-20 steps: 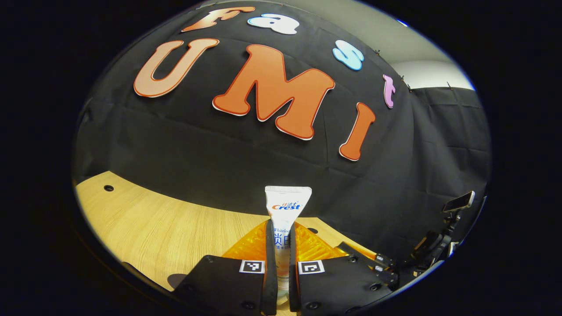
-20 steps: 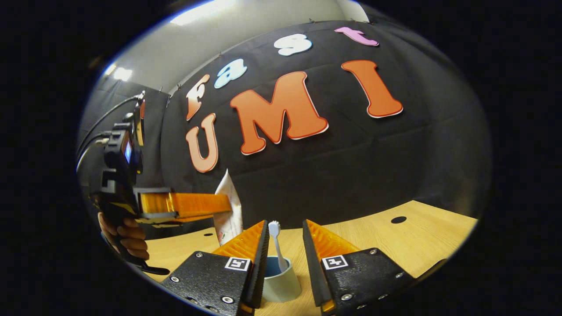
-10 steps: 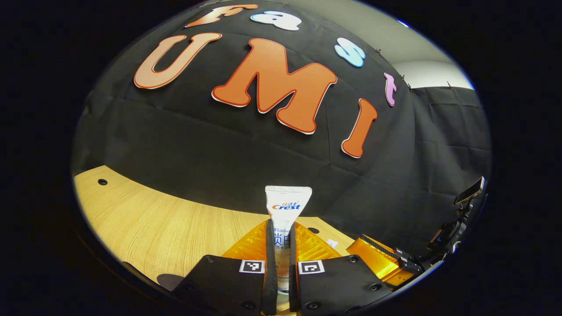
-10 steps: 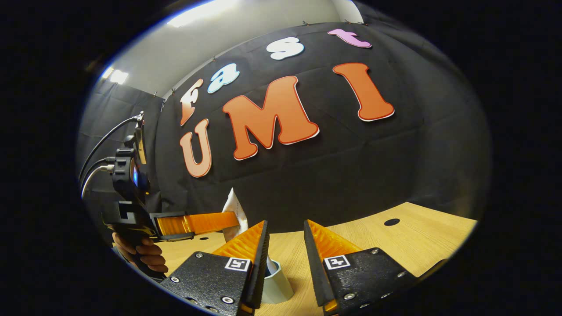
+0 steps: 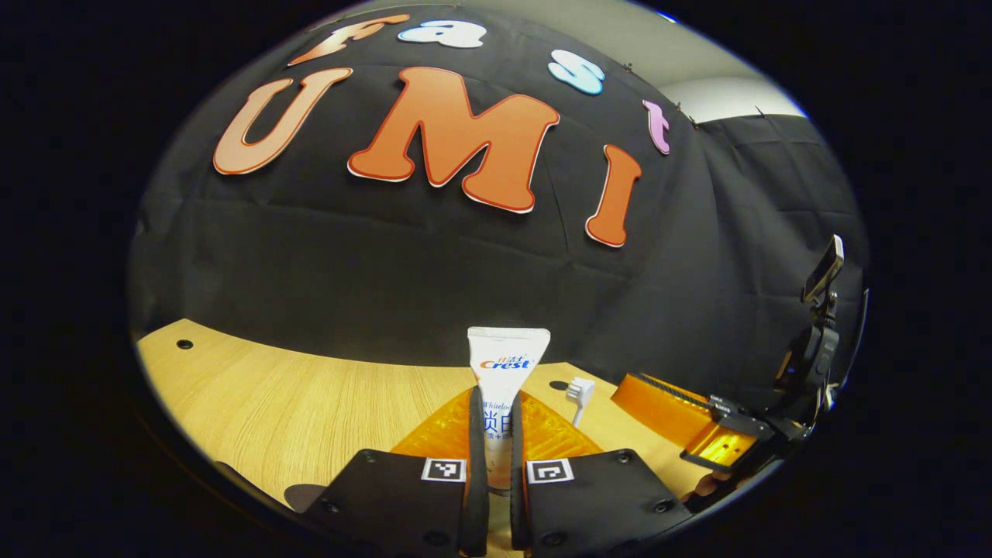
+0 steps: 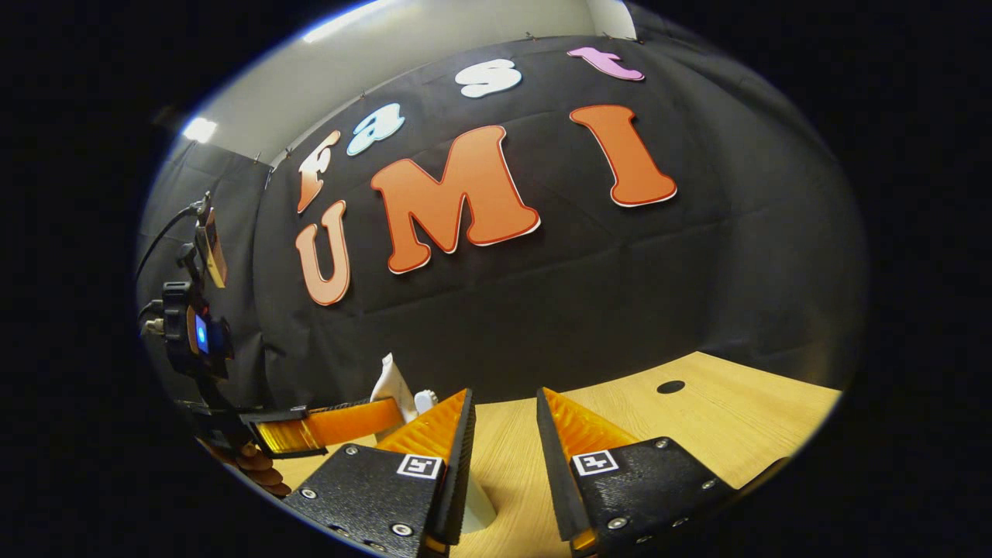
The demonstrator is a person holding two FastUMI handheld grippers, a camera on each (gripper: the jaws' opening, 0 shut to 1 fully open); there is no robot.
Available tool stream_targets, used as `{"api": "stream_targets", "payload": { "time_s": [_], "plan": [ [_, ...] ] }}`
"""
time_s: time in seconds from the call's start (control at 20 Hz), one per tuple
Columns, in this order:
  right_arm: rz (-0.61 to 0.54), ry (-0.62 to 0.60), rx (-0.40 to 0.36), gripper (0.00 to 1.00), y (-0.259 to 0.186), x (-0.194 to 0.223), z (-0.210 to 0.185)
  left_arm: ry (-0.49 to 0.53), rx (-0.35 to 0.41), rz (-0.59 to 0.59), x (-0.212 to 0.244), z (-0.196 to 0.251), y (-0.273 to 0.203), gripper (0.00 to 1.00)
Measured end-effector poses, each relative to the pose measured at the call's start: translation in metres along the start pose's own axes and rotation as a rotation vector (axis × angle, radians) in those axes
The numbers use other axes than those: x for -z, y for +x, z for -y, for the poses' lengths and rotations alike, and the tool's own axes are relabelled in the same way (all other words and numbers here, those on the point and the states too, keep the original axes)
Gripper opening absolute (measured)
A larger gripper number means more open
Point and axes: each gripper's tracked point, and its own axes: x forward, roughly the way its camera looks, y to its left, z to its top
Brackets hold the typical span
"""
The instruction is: Put the toothbrush and toothpaste on the desktop into the cup, then pick up the cup and place it on the coaster on the desktop.
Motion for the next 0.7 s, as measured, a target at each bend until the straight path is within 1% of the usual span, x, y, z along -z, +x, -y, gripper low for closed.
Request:
{"api": "stream_targets", "payload": {
  "time_s": [0.2, 0.25, 0.3, 0.45, 0.5, 0.55, 0.7],
  "plan": [
    [-0.014, -0.015, 0.031, 0.47, 0.001, 0.004, 0.008, 0.016, 0.015, -0.023, 0.016, 0.004, -0.003, 0.14],
    [-0.014, -0.016, 0.032, 0.47, 0.001, 0.004, 0.007, 0.027, 0.016, -0.043, 0.023, 0.005, -0.001, 0.14],
    [-0.013, -0.018, 0.033, 0.47, 0.001, 0.004, 0.007, 0.042, 0.019, -0.062, 0.030, 0.007, 0.000, 0.17],
    [-0.009, -0.025, 0.030, 0.47, 0.001, 0.003, 0.006, 0.073, 0.030, -0.078, 0.036, 0.006, -0.010, 0.18],
    [-0.011, -0.025, 0.031, 0.47, 0.001, 0.004, 0.006, 0.072, 0.039, -0.084, 0.038, 0.009, -0.011, 0.20],
    [-0.016, -0.026, 0.031, 0.47, 0.001, 0.005, 0.006, 0.066, 0.043, -0.092, 0.040, 0.008, -0.012, 0.20],
    [-0.020, -0.039, 0.033, 0.47, 0.001, 0.008, 0.005, 0.059, 0.046, -0.106, 0.043, 0.008, -0.015, 0.29]
  ]
}}
